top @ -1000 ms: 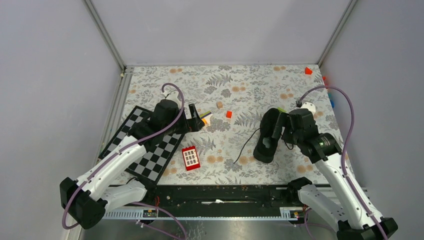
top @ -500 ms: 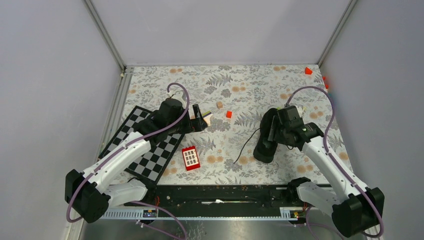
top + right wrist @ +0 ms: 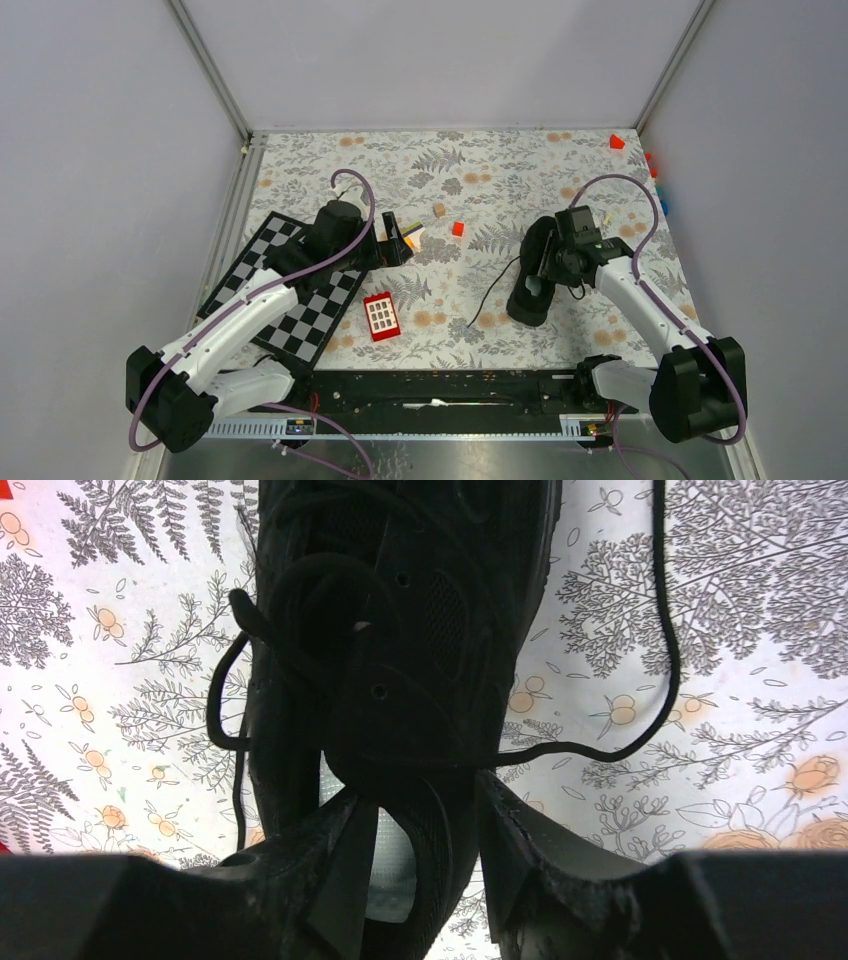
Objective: Tie the shoes
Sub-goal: Move the shoe to the center of the board.
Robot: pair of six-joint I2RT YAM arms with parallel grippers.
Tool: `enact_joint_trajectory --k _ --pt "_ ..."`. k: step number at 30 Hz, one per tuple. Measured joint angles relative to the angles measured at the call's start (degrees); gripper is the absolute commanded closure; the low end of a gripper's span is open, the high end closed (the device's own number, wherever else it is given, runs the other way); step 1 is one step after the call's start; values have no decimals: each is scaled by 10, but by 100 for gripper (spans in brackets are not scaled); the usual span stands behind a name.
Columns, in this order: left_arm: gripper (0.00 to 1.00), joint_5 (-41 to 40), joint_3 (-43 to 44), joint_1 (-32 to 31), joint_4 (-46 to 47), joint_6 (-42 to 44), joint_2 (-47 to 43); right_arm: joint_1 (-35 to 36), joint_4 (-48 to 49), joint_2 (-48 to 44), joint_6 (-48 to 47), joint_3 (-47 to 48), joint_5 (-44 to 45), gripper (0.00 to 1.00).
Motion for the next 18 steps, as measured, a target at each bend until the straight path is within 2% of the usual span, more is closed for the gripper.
enact_joint_trajectory --k 1,4,6,9,13,18 --pt "1 0 0 0 0 0 0 0 7 2 0 -5 -4 54" --pt "1 0 0 0 0 0 0 0 21 2 1 -19 -12 38" --pt "1 -2 0 0 0 0 -1 0 22 0 1 -27 -13 42" --pt "1 -2 -3 0 1 0 -4 0 16 -19 -1 -37 -8 55" --pt "1 -2 -7 0 0 0 -7 0 10 -61 1 -45 0 56" --pt "1 -2 -7 0 0 0 -7 1 13 -40 1 -47 0 49"
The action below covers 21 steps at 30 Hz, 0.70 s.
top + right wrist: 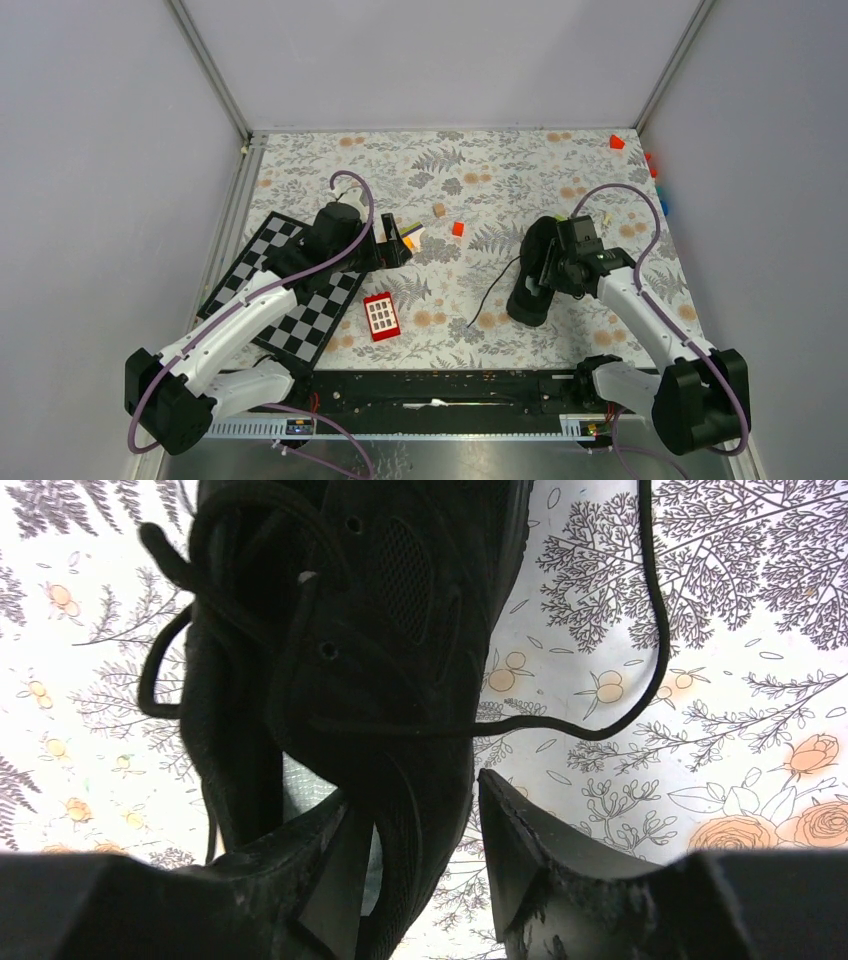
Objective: Tie the shoes
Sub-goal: Move the shoe to the center of the board.
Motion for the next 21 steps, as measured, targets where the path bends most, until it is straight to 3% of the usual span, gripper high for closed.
enact_joint_trajectory --k 4,6,8,16,17,18,21 --pt "1 0 -2 0 0 0 -2 0 5 24 -3 -1 0 53" --pt "1 8 -2 0 0 3 -2 1 11 35 -8 -1 0 71" --pt "1 24 -2 0 -1 9 -2 1 17 45 -16 -1 -2 100" --pt "1 50 -2 0 -9 26 -11 15 23 40 -34 -8 -1 100" --pt "1 50 -2 0 -11 29 -13 23 24 38 -35 -9 -10 95" --pt "1 50 -1 0 -14 32 -14 35 24 36 -35 -10 -20 100" --pt "1 50 3 0 -19 38 -12 65 20 26 -34 -10 -50 100"
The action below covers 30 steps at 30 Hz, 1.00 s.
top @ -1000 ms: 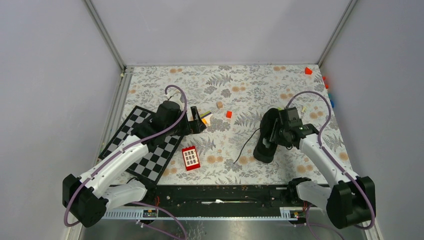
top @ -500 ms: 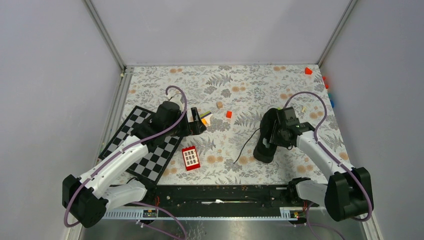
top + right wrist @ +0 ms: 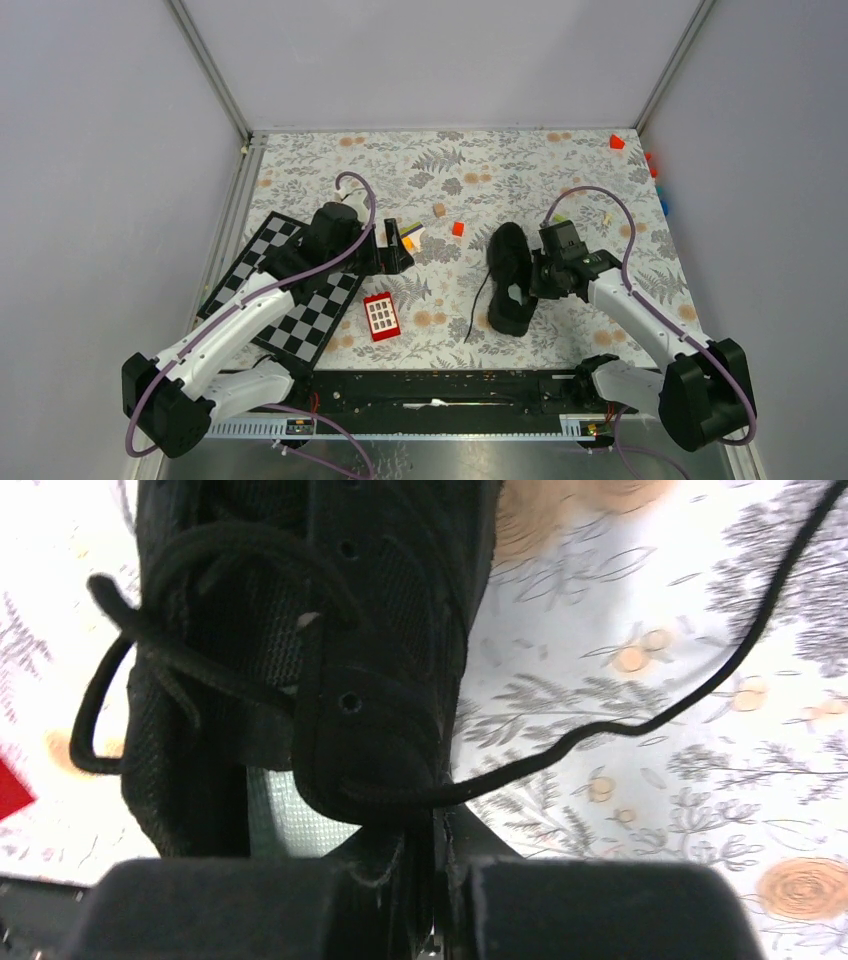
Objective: Tie the shoes
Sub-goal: Move the shoe to the center of the board.
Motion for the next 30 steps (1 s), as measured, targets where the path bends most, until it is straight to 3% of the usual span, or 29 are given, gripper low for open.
enact_joint_trajectory --k 8,15,17,20,22,26,30 --pt "3 0 17 0 0 5 9 50 -24 -30 26 0 -53 100" --pt "3 47 3 -2 30 -8 20 113 -29 -30 90 -5 38 100" --pt "7 64 -1 -9 35 -7 20 132 -23 -31 110 -13 70 98" --pt "16 95 -3 -22 44 -2 21 141 -12 -30 127 -25 92 46" --pt "18 112 -3 -33 52 0 26 143 -4 -31 134 -25 91 28" --pt "27 112 -19 -80 83 -2 49 144 9 -47 123 -24 91 22" --pt "28 75 -71 -123 146 -19 72 144 -8 -105 98 -5 97 21"
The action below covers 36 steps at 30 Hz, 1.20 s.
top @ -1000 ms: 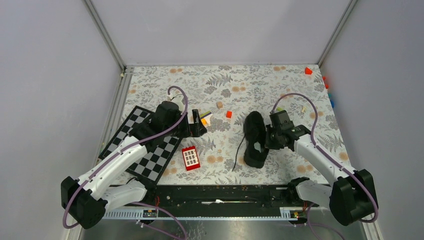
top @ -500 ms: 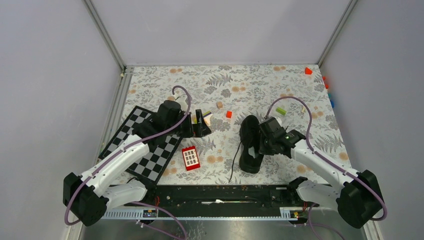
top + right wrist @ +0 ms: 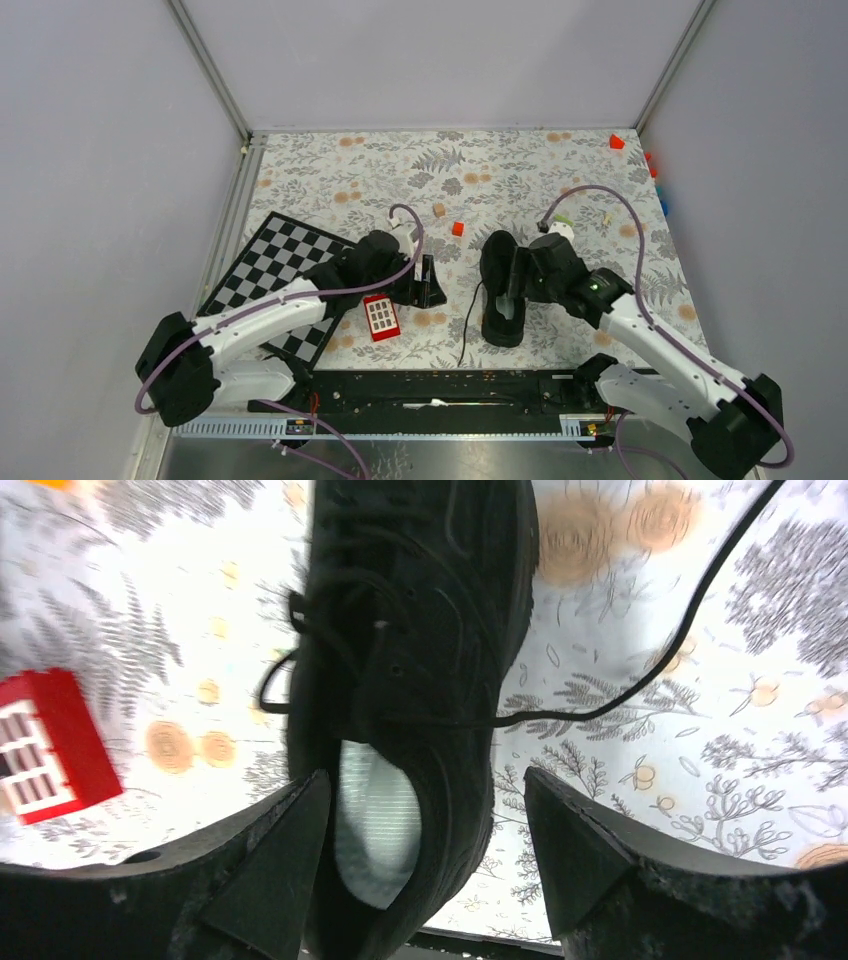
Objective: Tie the shoes
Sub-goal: Move the shoe to the center of the board, then cross the shoelace with the shoelace.
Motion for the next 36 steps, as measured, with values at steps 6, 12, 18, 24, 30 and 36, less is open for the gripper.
enact_joint_trajectory --k 6,12,18,24,30,36 --pt "27 -47 -69 -16 132 -1 62 -1 -52 -80 -24 65 35 20" --pt "29 -83 -81 -64 320 40 140 -7 -104 -127 -23 79 63 19" --pt "36 -64 -87 -67 513 100 247 -16 -150 -136 -23 98 78 18" --pt "39 -30 -89 -68 591 137 314 -29 -169 -140 -24 109 79 18" --pt "70 -6 -73 -68 634 140 354 -42 -175 -141 -23 109 79 17" --pt "100 -18 -70 -68 654 134 358 -65 -161 -132 -34 97 69 9"
